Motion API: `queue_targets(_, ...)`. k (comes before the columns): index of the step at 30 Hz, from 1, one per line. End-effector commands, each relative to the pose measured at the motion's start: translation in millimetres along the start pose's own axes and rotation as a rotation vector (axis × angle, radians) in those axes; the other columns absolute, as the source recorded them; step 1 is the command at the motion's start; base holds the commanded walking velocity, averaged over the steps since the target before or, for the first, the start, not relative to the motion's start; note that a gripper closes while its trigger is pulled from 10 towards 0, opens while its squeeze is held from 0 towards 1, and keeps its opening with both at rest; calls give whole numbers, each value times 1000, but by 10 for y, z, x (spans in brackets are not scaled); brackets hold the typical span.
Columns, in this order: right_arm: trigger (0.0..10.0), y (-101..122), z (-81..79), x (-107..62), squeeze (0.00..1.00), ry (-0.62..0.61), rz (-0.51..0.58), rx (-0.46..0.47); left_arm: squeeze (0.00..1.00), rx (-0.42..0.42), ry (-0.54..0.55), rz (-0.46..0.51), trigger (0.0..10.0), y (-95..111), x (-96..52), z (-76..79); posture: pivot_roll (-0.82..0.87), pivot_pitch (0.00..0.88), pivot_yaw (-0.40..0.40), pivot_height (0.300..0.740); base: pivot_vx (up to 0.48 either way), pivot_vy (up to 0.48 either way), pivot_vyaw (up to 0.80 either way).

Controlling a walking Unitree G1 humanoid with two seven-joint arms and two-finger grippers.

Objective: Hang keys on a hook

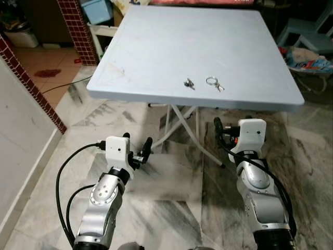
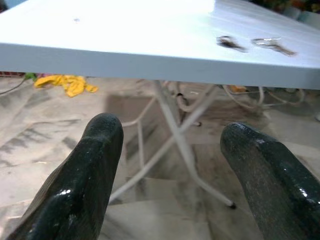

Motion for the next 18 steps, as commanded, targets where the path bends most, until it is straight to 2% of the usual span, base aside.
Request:
queue_targets(1, 10000, 56, -71, 6, 0, 21, 17, 7, 0, 10, 15, -4, 10000, 11, -14, -69, -73, 165, 13, 740, 424, 0, 0)
queue_targets(18, 10000, 48, -97, 2, 0, 34, 15, 13, 0, 13, 14, -7, 10000, 8, -16, -64, -72, 165, 16, 740, 422, 0, 0)
Point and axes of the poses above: a point about 5 cm out from each wrist's last joint towards the gripper, its own x axis pointing out of the wrist towards the gripper, its own y axis along the axis of the wrist's last joint, z = x × y, the point moved 5 cm from there along x, pointing out of the wrist towards the gripper, and after that the axes turned 5 degrees about -x, right-handed, at the moved point
